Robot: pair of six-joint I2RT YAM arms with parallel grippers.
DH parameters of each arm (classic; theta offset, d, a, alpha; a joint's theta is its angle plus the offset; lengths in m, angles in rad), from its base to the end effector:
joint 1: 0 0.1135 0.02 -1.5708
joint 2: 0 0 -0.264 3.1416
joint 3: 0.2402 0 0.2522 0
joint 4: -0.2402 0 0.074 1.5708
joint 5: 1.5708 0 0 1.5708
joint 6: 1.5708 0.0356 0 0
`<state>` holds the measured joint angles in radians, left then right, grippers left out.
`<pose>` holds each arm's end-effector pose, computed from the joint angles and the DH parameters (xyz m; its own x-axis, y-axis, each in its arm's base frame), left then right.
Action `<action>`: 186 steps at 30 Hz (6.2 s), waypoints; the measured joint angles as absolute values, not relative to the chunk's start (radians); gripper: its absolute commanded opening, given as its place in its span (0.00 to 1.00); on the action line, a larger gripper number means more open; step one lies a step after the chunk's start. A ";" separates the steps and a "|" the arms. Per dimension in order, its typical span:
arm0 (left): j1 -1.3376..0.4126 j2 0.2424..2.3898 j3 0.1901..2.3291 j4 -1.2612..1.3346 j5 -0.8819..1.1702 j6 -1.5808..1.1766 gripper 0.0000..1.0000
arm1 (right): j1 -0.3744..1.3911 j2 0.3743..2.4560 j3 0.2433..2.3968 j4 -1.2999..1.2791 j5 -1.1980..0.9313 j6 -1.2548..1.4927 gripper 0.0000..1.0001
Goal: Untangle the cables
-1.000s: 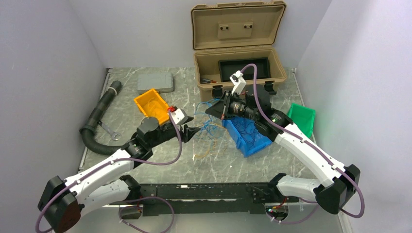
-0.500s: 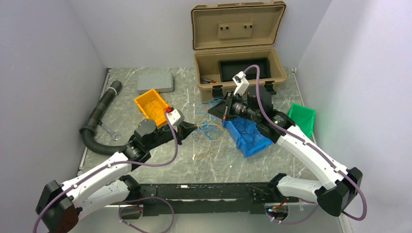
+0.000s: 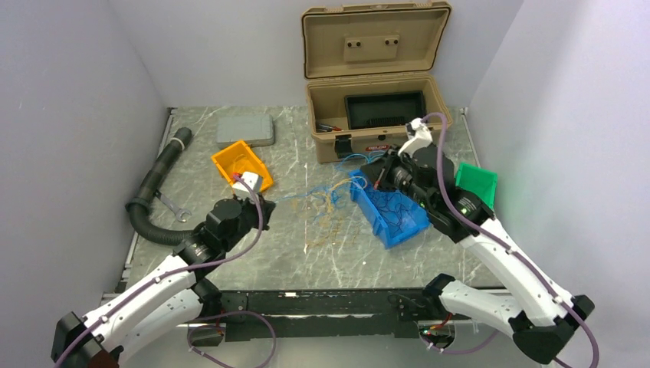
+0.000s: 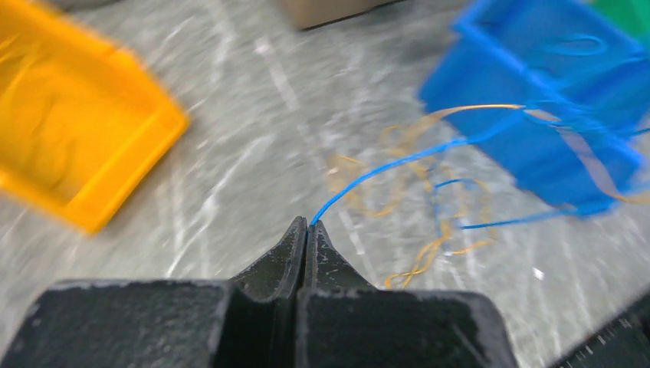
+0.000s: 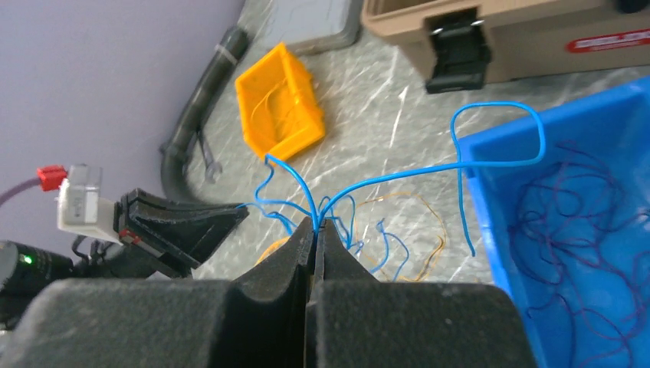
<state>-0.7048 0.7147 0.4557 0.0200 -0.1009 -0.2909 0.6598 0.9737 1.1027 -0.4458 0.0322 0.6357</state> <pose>0.1387 -0.1133 0.2559 -0.3362 -0.0886 -0.9376 0.4944 0.8308 -0.2558 0.1673 0.1284 0.3887 -0.5475 0.3264 -0.7706 -0.3274 0.7639 0.5561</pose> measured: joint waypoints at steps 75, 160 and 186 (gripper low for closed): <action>-0.661 0.991 1.013 -0.364 0.624 -0.124 0.00 | 0.840 0.765 0.747 -0.214 -0.065 0.449 0.80; -0.250 0.730 1.015 -0.552 0.103 -0.290 0.00 | 1.066 0.802 1.245 -0.696 1.324 0.394 0.00; -0.340 0.758 0.811 -0.408 0.605 -0.211 0.00 | -0.028 1.077 1.352 -0.724 0.464 0.397 0.00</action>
<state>-0.3405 0.7582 0.8108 -0.4076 0.6048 -0.2111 -0.0277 1.0775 1.3518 -0.7238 0.4637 0.3973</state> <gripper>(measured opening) 0.013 0.010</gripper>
